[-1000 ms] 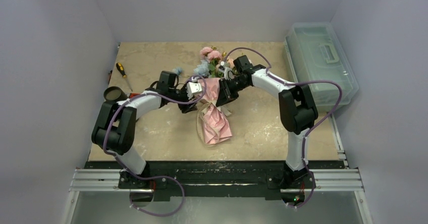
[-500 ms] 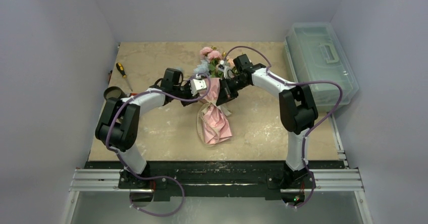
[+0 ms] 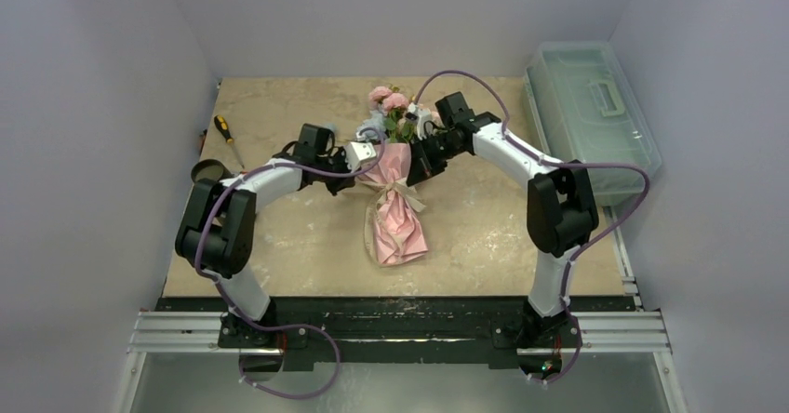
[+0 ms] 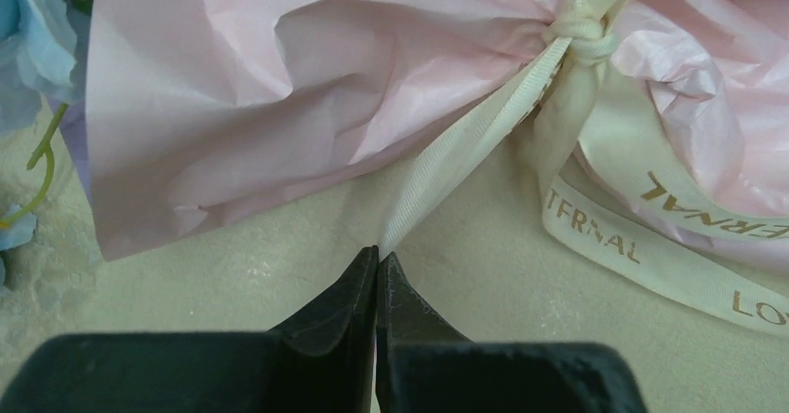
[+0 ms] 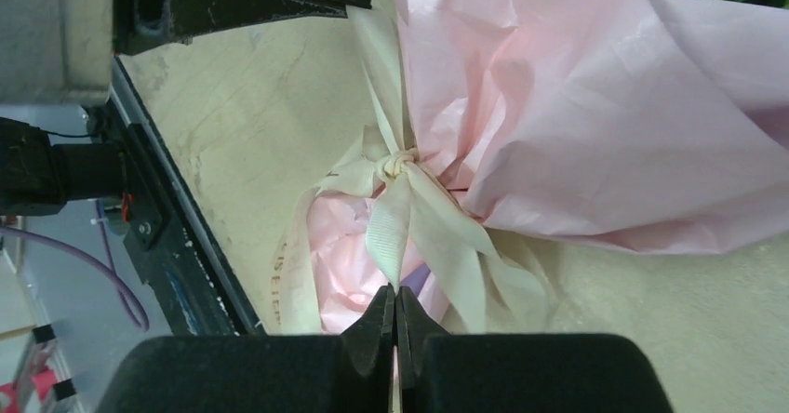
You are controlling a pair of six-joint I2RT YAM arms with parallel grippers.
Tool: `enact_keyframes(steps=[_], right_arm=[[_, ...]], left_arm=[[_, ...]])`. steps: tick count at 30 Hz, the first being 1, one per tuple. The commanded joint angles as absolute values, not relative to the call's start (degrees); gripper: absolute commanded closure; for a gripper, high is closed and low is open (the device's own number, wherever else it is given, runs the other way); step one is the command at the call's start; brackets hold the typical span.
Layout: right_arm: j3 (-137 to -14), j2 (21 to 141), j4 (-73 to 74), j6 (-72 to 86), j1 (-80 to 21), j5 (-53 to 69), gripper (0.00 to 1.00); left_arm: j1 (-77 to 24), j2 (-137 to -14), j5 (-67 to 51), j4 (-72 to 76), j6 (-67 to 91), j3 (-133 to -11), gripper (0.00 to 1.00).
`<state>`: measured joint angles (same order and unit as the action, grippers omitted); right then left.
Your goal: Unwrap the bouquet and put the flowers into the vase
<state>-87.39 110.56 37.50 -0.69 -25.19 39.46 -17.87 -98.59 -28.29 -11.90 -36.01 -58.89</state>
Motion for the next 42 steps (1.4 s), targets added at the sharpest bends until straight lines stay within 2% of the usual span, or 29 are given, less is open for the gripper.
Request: enact_keyframes(steps=[1,16,29,42], right_arm=[[-85.73,106.3,39.78,-5.42,-23.6,36.79,1.0],[-80.38,101.16,45.18,-12.5,-16.29,35.06,1.0],[-79.19,95.17,50.79,-18.19,-14.55,33.43,1.0],[-86.43,88.81,53.79,-17.11,-12.91,35.18,1.0]], left_arm=[[-15.89,-98.84,-26.3,-13.97,-35.32,-61.74,1.0],[-11.16,-99.4,-23.63,-16.21,-37.14,-63.79,1.0],[-7.56,-99.16,-21.45,-18.1,-40.7,-63.67,1.0],[-7.23,-99.42,-20.42,-18.37,-43.53,-63.12,1.0]])
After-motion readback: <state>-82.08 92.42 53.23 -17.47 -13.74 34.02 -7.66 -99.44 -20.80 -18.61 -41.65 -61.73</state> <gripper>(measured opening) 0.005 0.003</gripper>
